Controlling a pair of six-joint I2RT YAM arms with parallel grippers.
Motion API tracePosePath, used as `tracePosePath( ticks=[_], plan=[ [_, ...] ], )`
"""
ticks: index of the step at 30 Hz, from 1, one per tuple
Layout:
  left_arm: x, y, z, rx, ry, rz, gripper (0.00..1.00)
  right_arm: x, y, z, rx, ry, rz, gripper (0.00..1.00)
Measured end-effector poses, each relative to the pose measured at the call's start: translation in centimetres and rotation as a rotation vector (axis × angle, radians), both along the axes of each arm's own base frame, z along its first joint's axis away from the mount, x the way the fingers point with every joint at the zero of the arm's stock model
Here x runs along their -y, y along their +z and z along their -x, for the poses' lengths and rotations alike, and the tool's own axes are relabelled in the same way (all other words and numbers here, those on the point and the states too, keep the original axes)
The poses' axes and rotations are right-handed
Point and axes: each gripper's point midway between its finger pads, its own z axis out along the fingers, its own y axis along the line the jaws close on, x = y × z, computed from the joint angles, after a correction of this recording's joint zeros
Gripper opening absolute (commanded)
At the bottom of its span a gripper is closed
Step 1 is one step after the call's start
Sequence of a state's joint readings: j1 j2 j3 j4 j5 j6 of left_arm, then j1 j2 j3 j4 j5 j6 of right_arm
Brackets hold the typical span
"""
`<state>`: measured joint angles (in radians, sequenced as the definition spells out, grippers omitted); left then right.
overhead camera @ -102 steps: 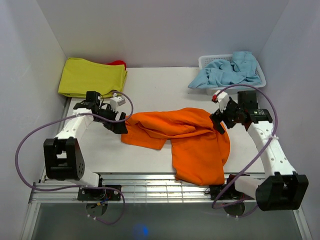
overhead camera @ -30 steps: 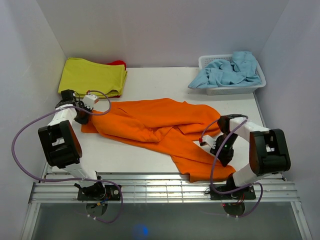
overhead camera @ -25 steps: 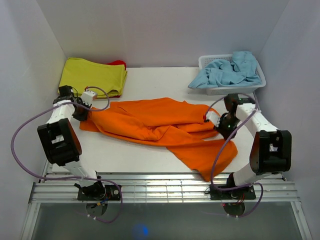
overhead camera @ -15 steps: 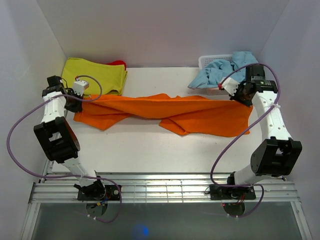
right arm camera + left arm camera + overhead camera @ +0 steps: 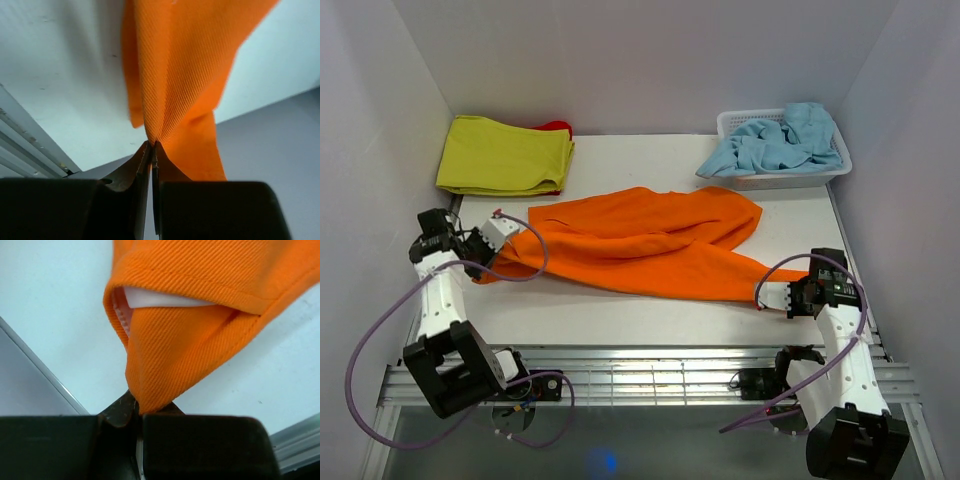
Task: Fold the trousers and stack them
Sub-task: Flatten the trousers out
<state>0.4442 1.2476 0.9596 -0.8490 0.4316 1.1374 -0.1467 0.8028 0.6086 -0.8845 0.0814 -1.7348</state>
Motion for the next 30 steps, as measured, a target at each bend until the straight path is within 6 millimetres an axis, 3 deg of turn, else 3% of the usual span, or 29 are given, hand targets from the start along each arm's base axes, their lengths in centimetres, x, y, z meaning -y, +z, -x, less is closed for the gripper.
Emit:
tracePosePath(
  ticks=[4, 9, 10, 13, 14, 15, 18, 20, 21, 24, 27, 30],
  plan=[
    [0.9, -1.7, 2.6, -0.023, -0.074, -0.041, 0.0, 0.2, -3.2, 1.5, -0.082, 0.042, 0.024, 0.08],
    [0.7, -4.5, 3.5, -0.126, -0.112, -0.035, 0.01, 0.6, -4.3, 0.9, -0.136, 0.041, 0.022, 0.08],
    [0.8, -4.8, 3.7, -0.147, -0.129, -0.029, 0.09, 0.8, -4.3, 0.7, -0.143, 0.036, 0.019, 0.12],
    [1.3, -5.0, 4.8, -0.181, -0.197, -0.035, 0.17, 1.0, -3.9, 0.3, -0.147, 0.039, 0.014, 0.66],
    [1.5, -4.9, 5.3, -0.186, -0.225, -0.045, 0.24, 0.9, -3.5, 0.1, -0.137, 0.05, 0.01, 0.86],
    [1.6, -4.9, 5.8, -0.183, -0.247, -0.058, 0.31, 0.5, -2.8, -0.1, -0.125, 0.055, -0.019, 0.91],
    [2.0, -4.4, 7.3, -0.174, -0.266, -0.079, 0.65, -1.1, 1.2, -2.0, -0.041, 0.083, -0.114, 0.9],
    [2.3, -3.4, 7.4, -0.157, -0.255, -0.068, 0.85, -2.2, 5.7, -4.4, 0.051, 0.088, -0.195, 0.9],
    [2.3, -2.4, 7.2, -0.142, -0.249, -0.06, 0.86, -2.7, 8.3, -6.1, 0.103, 0.08, -0.242, 0.9],
    [2.5, 0.1, 6.3, -0.097, -0.238, -0.046, 0.87, -3.6, 12.9, -9.9, 0.196, 0.051, -0.353, 0.9],
    [3.0, 2.1, 6.1, -0.049, -0.232, -0.044, 0.88, -4.4, 13.3, -12.4, 0.165, -0.058, -0.501, 1.0],
    [3.7, 3.6, 5.8, -0.043, -0.173, 0.031, 0.88, -4.9, 11.7, -15.9, 0.087, -0.229, -0.663, 0.83]
  ],
)
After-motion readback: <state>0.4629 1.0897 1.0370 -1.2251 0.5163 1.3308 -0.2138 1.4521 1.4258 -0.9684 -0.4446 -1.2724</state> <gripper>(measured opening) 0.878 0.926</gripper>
